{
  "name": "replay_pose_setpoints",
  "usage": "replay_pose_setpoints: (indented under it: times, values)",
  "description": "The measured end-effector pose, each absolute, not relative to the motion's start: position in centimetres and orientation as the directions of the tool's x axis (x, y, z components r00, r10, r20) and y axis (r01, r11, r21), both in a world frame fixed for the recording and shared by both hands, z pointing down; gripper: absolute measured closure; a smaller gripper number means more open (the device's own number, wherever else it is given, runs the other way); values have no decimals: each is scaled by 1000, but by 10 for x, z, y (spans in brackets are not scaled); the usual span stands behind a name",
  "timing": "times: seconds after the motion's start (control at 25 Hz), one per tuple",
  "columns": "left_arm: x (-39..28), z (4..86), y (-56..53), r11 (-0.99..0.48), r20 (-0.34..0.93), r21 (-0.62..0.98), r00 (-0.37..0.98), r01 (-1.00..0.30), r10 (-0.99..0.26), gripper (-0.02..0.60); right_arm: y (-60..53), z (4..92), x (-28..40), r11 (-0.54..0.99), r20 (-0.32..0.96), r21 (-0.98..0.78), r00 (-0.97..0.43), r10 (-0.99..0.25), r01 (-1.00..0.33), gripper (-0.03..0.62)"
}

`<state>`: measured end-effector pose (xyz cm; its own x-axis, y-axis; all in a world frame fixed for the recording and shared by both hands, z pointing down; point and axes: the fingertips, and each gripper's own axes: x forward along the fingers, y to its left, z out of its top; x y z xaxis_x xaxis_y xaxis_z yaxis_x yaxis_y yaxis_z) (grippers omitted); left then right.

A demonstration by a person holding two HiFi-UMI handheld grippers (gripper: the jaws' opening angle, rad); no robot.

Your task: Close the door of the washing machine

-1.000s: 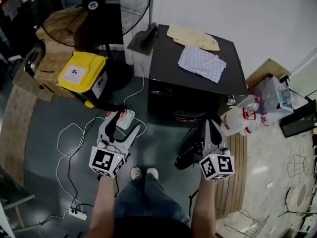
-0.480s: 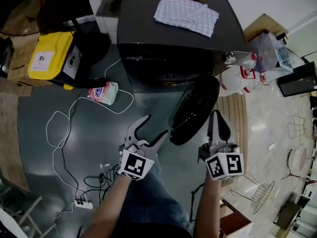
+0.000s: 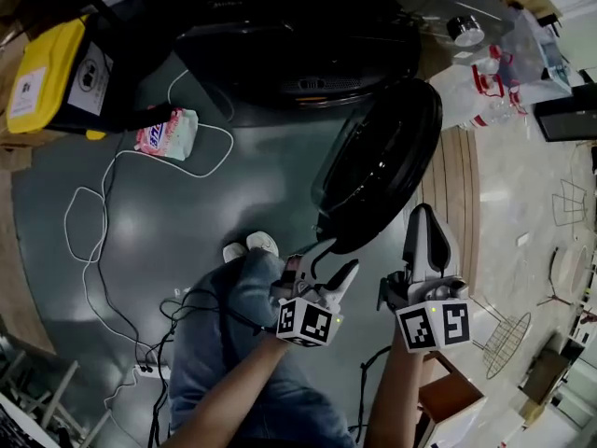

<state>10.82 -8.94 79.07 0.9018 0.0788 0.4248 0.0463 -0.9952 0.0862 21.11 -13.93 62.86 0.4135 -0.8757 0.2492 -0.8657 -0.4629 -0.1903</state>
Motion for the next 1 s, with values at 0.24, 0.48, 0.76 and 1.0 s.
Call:
replay_pose_setpoints:
  times: [0.24,0.48,0.76,1.0]
  values:
    - [121,822,-83,-993,461,103,882,55,97,425,-131,647,215,-478,270,-189,423,-865,-858,586]
    - [124,823,-80,-989,471,129,873,78,130,466,-139,649,214,-466,287,-188,405,-868,-865,586]
    - [110,826,-117,-987,508,158,856,24,102,500,-168,643,208,-428,306,-190,361,-881,-884,586]
    - [94,830,-176,-991,541,129,837,23,89,512,-212,633,196,-367,298,-210,298,-907,-906,586]
